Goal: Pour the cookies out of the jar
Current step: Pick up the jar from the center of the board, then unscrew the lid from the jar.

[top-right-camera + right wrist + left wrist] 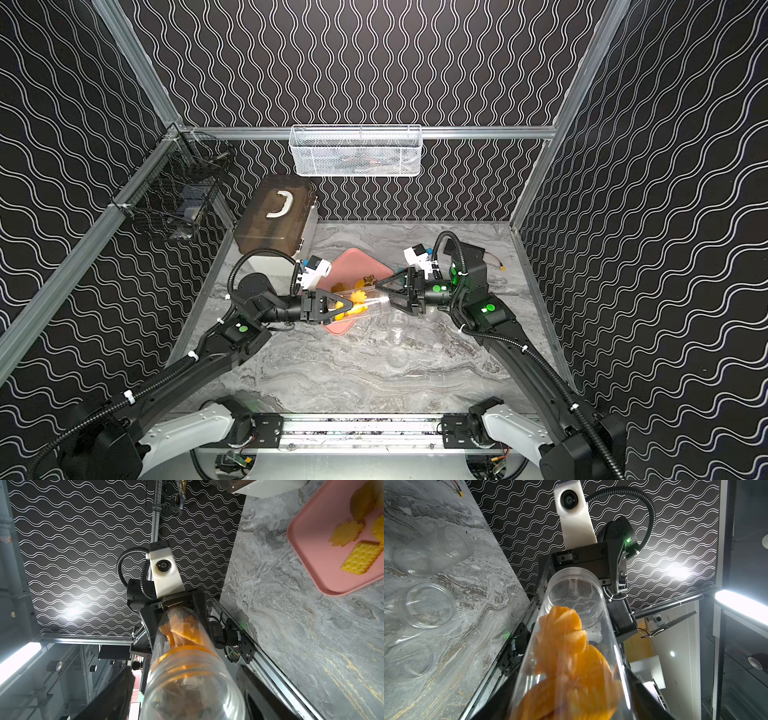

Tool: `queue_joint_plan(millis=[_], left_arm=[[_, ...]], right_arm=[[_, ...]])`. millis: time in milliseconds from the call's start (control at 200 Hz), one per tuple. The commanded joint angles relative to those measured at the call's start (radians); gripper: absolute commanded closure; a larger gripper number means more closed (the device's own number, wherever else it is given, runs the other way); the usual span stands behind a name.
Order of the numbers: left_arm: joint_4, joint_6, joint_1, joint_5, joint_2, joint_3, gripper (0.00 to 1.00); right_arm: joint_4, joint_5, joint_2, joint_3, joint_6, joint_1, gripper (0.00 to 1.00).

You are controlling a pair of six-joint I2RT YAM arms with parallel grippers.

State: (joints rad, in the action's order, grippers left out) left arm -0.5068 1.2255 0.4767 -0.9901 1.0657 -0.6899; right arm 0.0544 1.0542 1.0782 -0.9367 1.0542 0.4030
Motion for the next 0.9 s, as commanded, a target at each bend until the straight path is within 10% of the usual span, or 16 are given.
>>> queue_joint_plan(millis=[0,896], left_arm=[[-0.030,-0.017,-0.004,-0.012,-0.007,-0.008,0.57],[-0.003,-0.029,-0.007,-0.027,-0.013,-0.014,0.59]], right_arm=[[0.009,0.030,-0.006,-0.004,-0.010,-0.001,0.22],[-0.013,0.090,-0.032,0.021,-0.005,0.000,0.25]])
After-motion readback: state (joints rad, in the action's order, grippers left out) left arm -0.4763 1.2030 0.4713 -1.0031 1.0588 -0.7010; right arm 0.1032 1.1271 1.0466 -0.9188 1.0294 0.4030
